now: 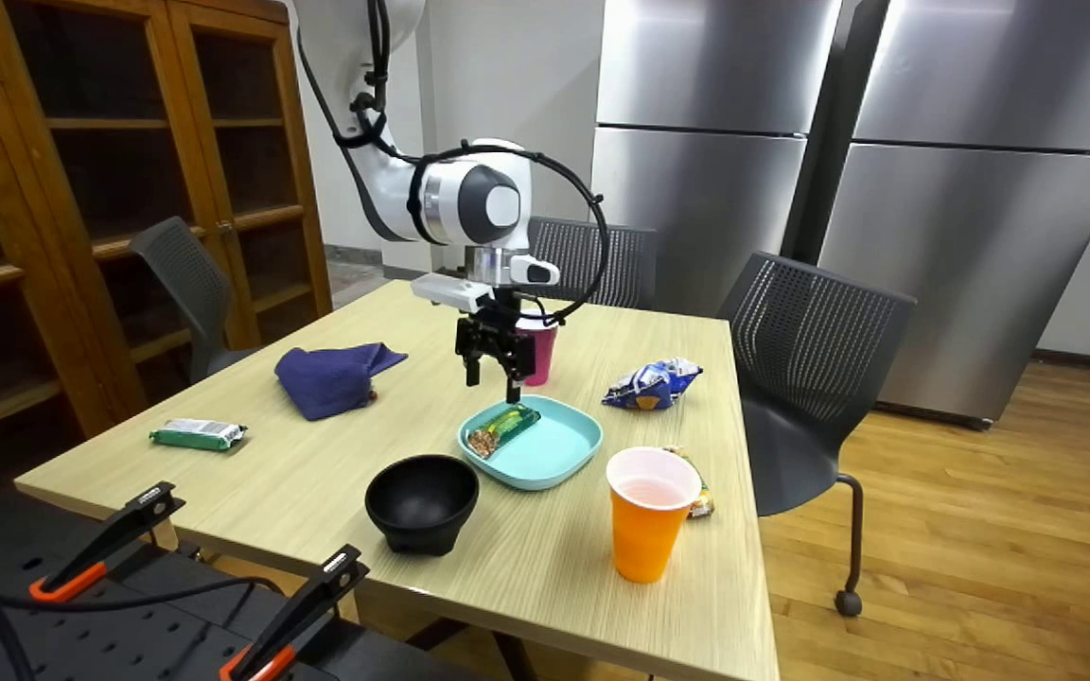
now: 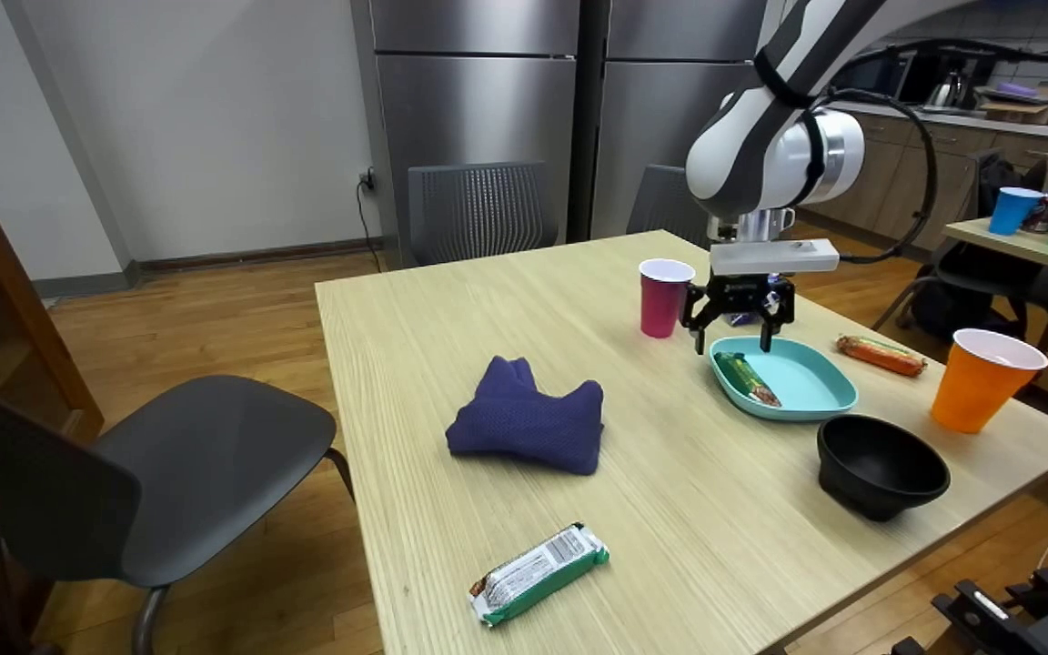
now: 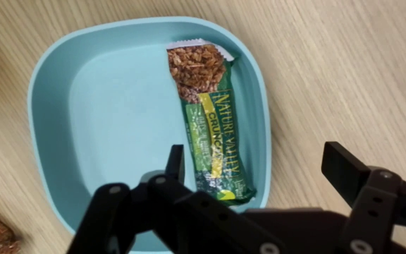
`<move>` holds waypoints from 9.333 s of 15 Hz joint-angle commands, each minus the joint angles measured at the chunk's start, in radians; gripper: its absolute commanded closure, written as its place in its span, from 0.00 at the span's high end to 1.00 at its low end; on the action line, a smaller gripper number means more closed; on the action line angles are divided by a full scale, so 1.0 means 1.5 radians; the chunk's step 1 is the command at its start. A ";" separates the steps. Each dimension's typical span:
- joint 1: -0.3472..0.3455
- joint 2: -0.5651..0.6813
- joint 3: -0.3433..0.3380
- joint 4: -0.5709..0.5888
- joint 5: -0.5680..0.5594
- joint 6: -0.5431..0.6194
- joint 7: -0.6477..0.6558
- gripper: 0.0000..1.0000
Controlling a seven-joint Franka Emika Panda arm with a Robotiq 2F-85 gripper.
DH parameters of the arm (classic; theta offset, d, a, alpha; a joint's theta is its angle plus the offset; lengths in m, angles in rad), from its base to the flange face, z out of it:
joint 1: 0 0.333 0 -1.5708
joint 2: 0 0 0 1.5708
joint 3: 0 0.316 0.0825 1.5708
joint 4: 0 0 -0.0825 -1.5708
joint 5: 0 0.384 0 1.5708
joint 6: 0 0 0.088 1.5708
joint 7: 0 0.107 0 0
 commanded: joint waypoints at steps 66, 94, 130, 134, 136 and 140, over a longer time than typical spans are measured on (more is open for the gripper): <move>0.177 0.013 0.282 -0.116 -0.398 0.032 -0.784 1.00; 0.202 -0.048 0.255 -0.237 -0.458 0.188 -0.753 0.66; -0.081 -0.265 0.254 -0.316 -0.096 0.186 -0.676 0.11; -0.131 -0.269 0.253 -0.323 -0.019 0.202 -0.673 0.11; -0.154 -0.268 0.254 -0.327 0.012 0.207 -0.680 0.11; -0.204 -0.264 0.250 -0.338 0.073 0.206 -0.690 0.11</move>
